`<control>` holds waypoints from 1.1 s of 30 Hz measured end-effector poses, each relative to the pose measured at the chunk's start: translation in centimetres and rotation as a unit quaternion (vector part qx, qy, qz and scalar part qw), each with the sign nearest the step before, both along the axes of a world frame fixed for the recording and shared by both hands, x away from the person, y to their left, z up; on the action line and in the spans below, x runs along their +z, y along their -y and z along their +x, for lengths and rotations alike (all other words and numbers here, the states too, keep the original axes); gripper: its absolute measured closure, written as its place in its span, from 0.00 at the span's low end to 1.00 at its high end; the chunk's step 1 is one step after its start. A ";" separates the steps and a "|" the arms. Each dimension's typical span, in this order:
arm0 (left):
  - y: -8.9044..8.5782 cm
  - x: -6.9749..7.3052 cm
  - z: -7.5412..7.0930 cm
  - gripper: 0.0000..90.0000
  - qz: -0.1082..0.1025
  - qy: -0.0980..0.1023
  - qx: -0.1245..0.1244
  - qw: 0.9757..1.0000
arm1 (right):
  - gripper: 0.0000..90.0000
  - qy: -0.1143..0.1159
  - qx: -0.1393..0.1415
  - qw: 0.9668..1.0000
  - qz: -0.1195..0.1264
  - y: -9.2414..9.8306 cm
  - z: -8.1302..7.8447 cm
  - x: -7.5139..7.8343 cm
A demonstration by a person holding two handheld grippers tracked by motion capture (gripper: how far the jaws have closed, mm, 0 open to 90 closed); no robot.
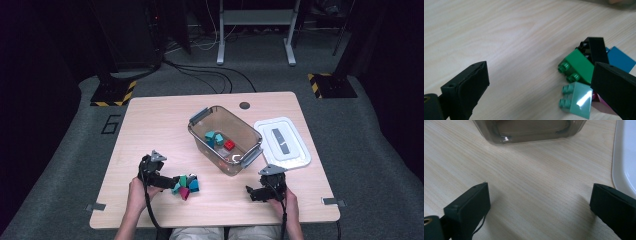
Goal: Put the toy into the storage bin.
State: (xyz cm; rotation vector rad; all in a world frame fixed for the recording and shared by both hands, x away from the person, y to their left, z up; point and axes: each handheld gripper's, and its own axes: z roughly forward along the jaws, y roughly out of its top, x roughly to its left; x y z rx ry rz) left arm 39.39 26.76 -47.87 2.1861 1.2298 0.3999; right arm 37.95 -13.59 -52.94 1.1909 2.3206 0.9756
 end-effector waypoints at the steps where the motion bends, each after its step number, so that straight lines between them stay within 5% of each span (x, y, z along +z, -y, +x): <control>1: -0.1 -0.2 -0.2 0.01 -0.001 -0.001 0.001 1.000 | 0.03 0.000 0.000 1.000 0.000 0.0 0.0 0.0; 9: -0.9 -1.6 -1.3 0.01 -0.026 -0.011 0.009 1.000 | 0.03 0.000 0.000 1.000 0.000 0.0 0.0 0.0; 14: -1.1 -1.7 -1.5 0.03 -0.037 0.000 0.021 0.999 | 0.03 0.000 0.000 1.000 0.000 0.0 0.0 0.0; 29: -0.8 -1.8 -2.4 0.05 -0.047 0.006 0.009 0.999 | 0.03 0.000 0.000 1.000 0.000 0.0 0.0 0.0; 33: -0.6 -2.1 -2.4 0.05 -0.032 0.004 0.008 0.999 | 0.03 0.000 0.000 1.000 0.000 0.0 0.0 0.0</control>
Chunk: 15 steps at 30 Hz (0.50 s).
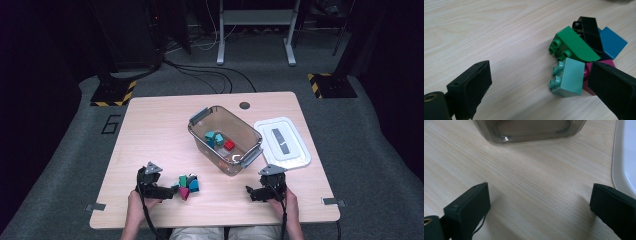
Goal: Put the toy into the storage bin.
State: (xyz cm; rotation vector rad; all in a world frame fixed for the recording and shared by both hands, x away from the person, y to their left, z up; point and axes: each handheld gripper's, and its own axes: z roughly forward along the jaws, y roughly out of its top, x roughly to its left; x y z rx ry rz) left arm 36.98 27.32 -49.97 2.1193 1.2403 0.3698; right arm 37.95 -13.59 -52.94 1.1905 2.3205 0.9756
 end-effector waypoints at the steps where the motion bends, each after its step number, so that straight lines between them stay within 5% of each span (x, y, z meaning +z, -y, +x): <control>1: -0.1 -0.2 0.0 0.05 0.008 -0.003 -0.001 1.000 | 0.03 0.000 0.000 1.000 0.000 0.0 0.0 0.0; 8: -0.3 -1.7 0.2 0.08 0.007 -0.007 0.011 1.000 | 0.03 0.000 0.000 1.000 0.000 0.0 0.0 0.0; 15: 0.2 -2.0 0.2 0.06 0.031 0.004 0.012 0.999 | 0.03 0.000 0.000 1.000 0.000 0.0 0.0 0.0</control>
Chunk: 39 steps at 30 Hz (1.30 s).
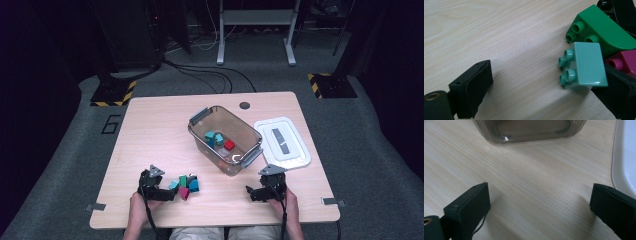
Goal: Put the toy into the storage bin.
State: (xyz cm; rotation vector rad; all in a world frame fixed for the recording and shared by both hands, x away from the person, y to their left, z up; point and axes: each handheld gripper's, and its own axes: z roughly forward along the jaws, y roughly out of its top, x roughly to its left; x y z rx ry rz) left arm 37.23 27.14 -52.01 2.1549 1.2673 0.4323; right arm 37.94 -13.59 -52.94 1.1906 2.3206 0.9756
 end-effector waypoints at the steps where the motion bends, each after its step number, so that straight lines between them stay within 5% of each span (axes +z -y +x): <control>1: 0.2 -0.1 0.0 0.05 0.007 0.001 0.000 1.000 | 0.03 0.000 0.000 1.000 0.000 0.0 0.0 0.0; 5: 0.3 -0.1 -0.1 0.05 0.007 0.013 0.000 1.000 | 0.03 0.000 0.000 1.000 0.000 0.0 0.0 0.0; 9: 0.1 0.2 -0.4 0.36 0.000 0.027 -0.010 1.000 | 0.03 0.000 0.000 1.000 0.000 0.0 0.0 0.0; 18: 0.1 0.3 -0.7 0.73 -0.011 0.041 -0.033 0.999 | 0.03 0.000 0.000 1.000 0.000 0.0 0.0 0.0; 26: -0.1 0.5 -0.5 0.74 -0.020 0.036 -0.032 0.999 | 0.03 0.000 0.000 1.000 -0.001 0.0 0.0 0.0; 39: -0.4 3.0 -0.1 0.74 -0.035 0.049 -0.026 0.998 | 0.03 0.000 0.000 1.000 -0.001 0.0 0.0 0.0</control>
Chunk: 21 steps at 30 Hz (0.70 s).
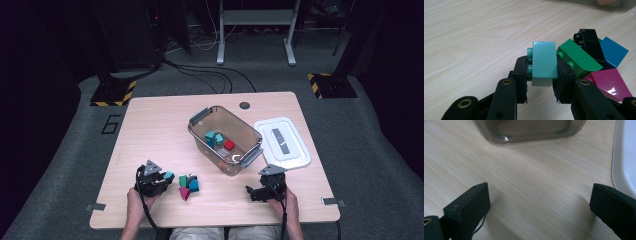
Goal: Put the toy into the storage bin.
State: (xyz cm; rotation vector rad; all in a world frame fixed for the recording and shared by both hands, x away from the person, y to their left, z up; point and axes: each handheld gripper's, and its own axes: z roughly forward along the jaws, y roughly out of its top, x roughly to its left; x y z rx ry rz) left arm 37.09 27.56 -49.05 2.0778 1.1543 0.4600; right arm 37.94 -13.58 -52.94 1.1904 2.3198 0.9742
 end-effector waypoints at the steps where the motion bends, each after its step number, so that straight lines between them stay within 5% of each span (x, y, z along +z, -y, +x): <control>1: -0.1 0.1 0.1 0.74 0.002 0.003 -0.003 1.000 | 0.03 0.000 0.000 1.000 0.000 0.0 0.0 0.0; 21: 0.3 1.1 0.4 0.74 0.007 0.014 -0.005 1.000 | 0.03 0.000 0.000 1.000 0.000 0.0 0.0 0.0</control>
